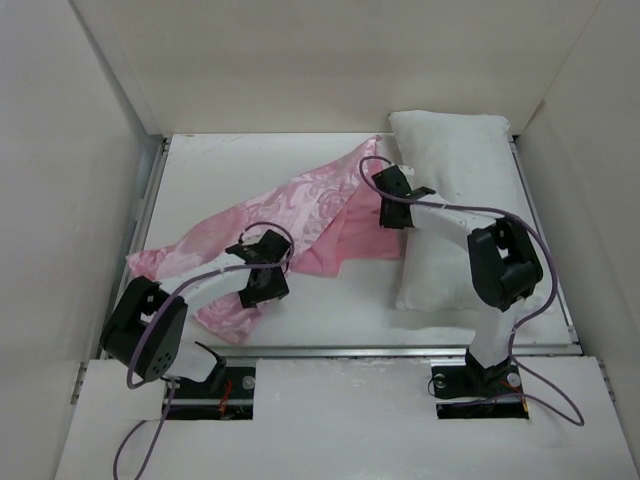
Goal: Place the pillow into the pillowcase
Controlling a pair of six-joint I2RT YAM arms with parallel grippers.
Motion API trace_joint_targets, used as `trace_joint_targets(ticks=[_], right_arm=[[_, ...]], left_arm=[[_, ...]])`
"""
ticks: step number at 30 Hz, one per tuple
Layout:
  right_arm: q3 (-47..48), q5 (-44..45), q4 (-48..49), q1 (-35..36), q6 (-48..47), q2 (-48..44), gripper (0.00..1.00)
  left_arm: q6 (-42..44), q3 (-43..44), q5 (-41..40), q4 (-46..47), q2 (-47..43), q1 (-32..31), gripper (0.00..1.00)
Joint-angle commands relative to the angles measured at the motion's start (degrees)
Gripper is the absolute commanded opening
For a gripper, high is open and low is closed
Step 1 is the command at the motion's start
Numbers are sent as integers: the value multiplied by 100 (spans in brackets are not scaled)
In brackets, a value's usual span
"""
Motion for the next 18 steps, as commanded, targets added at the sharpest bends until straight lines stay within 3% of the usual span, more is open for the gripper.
trace_joint_targets(ticks=[1, 3, 4, 9, 13, 16, 17, 18], right_arm=[[-93, -18, 98, -35, 101, -331, 0], [-93, -18, 98, -35, 101, -392, 0], [-93, -18, 98, -35, 101, -453, 0], [-206, 35, 150, -88, 101, -559, 0], [-330, 35, 221, -88, 153, -559, 0], [-444, -167, 221, -88, 154, -559, 0], [-444, -220, 221, -88, 154, -559, 0], [-497, -281, 221, -88, 154, -559, 0]], left_arm=[[-184, -5, -416, -253, 597, -149, 57], [-272, 224, -748, -542, 948, -202, 34], [-481, 311, -933, -692, 1020, -203, 0], [-826, 1101, -2076, -1501, 819, -203, 0], [-625, 2121, -3051, -1336, 441, -133, 0], [340, 2919, -3405, -82, 501, 428, 0], [1300, 3088, -3074, 861, 667, 795, 0], [1649, 3307, -2906, 1175, 834, 982, 0]])
